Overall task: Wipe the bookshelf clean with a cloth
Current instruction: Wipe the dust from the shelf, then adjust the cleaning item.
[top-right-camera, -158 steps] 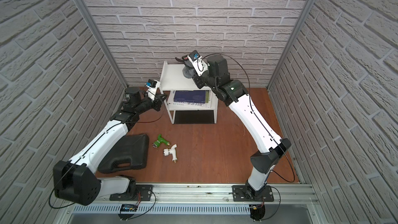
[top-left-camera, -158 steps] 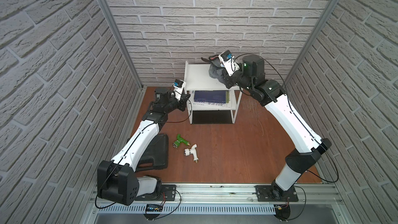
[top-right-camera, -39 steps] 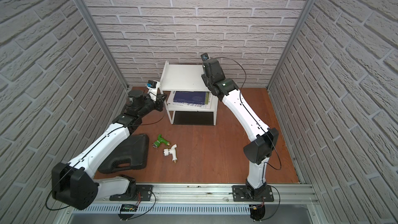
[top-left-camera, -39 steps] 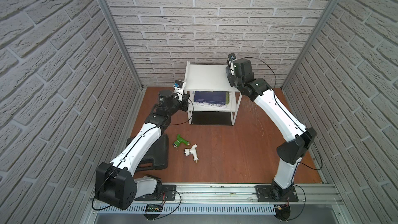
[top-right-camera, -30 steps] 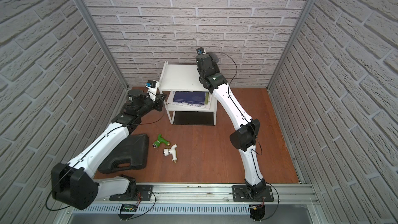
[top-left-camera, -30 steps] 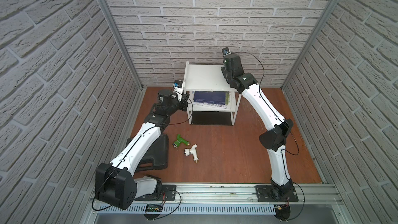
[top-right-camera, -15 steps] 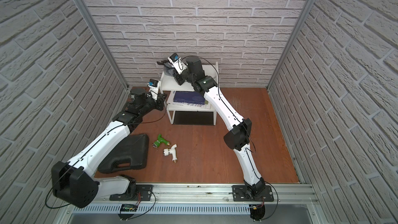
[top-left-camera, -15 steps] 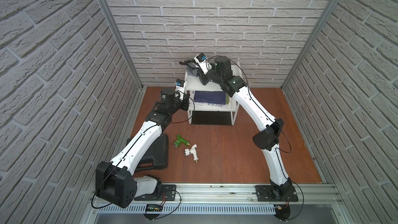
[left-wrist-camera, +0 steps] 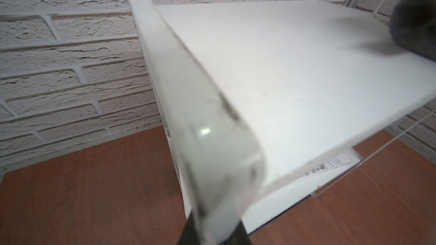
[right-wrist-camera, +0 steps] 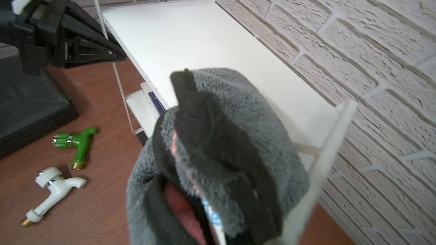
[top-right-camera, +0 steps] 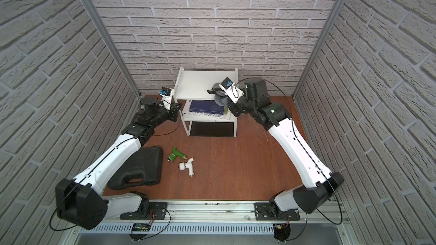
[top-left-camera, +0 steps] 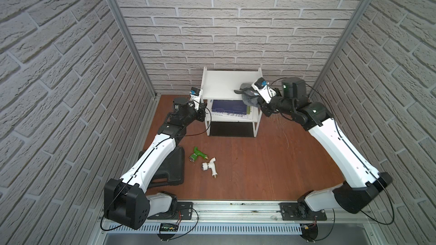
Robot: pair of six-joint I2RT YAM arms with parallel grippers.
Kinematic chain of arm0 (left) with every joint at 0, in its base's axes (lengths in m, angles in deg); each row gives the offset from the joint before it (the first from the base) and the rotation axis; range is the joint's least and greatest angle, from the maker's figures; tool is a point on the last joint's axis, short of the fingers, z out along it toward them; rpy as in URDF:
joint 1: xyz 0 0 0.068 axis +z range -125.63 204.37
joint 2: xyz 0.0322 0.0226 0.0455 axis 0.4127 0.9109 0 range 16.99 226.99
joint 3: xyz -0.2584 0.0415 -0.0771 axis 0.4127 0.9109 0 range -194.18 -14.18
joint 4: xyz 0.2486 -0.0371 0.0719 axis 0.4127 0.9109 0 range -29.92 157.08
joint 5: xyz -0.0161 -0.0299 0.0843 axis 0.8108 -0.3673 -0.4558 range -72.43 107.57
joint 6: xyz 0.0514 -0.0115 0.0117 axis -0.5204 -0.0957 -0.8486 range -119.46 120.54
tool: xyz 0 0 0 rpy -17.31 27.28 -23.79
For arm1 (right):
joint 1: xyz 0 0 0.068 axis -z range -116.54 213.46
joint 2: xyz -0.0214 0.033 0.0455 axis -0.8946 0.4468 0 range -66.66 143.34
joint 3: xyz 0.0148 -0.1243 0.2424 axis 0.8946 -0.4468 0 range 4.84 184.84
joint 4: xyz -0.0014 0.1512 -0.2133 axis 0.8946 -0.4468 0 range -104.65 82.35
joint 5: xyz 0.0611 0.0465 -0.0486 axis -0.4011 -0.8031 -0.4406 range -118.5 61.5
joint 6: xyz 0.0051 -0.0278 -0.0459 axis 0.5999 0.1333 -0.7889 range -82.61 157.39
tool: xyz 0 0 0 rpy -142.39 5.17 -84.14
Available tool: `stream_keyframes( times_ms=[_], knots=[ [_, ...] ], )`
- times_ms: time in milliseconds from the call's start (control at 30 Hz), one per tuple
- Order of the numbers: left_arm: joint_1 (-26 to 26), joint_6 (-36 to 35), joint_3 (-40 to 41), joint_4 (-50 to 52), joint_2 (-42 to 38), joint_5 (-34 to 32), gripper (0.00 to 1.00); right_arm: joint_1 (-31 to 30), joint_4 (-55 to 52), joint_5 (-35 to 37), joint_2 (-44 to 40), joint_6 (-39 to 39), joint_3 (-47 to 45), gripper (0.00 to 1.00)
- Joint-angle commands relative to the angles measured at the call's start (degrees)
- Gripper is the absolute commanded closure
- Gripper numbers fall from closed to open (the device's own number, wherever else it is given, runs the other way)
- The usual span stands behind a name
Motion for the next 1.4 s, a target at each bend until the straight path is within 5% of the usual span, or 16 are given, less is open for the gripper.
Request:
stream_keyframes(
  times_ms=[0,133,200,333,433,633,800,1067,1200,1367],
  knots=[
    [3.0,4.9,1.6,6.0,-1.4,-3.7,1.0,1.5,8.6,-10.2,-10.1,8.5,-5.3,0.97],
    [3.4,5.4,2.0,4.6,-1.3,-2.9,1.0,5.6,20.9,19.4,-12.5,18.1,-10.8,0.97],
    [3.5,5.9,1.8,4.0,-0.9,-1.8,1.0,9.1,27.0,25.1,-9.9,21.0,-12.7,0.97],
    [3.4,7.1,0.8,4.0,0.4,0.0,1.0,13.6,23.9,12.7,3.2,24.1,-3.1,0.97],
    [2.9,8.1,1.2,2.8,0.6,0.9,1.0,14.7,25.4,-4.3,12.4,23.0,4.9,0.97],
    [1.1,8.2,2.2,2.3,0.1,-0.4,1.0,16.7,26.9,-16.0,23.8,25.6,17.2,0.97],
    [0.1,8.3,2.7,2.2,-0.5,-2.3,1.0,19.8,34.2,-24.7,14.8,25.3,3.5,0.97],
    [-1.2,9.3,1.9,1.5,-0.6,-1.5,1.0,21.3,36.4,-31.9,-6.6,24.8,-22.0,0.97],
    [-2.2,9.8,0.6,0.6,0.2,0.3,1.0,16.3,41.8,-24.3,-15.5,26.6,-29.1,0.97],
    [-2.1,11.2,2.2,-2.0,-0.3,-1.7,1.0,9.4,51.8,-13.8,-14.2,26.8,-31.9,0.97]
  ],
)
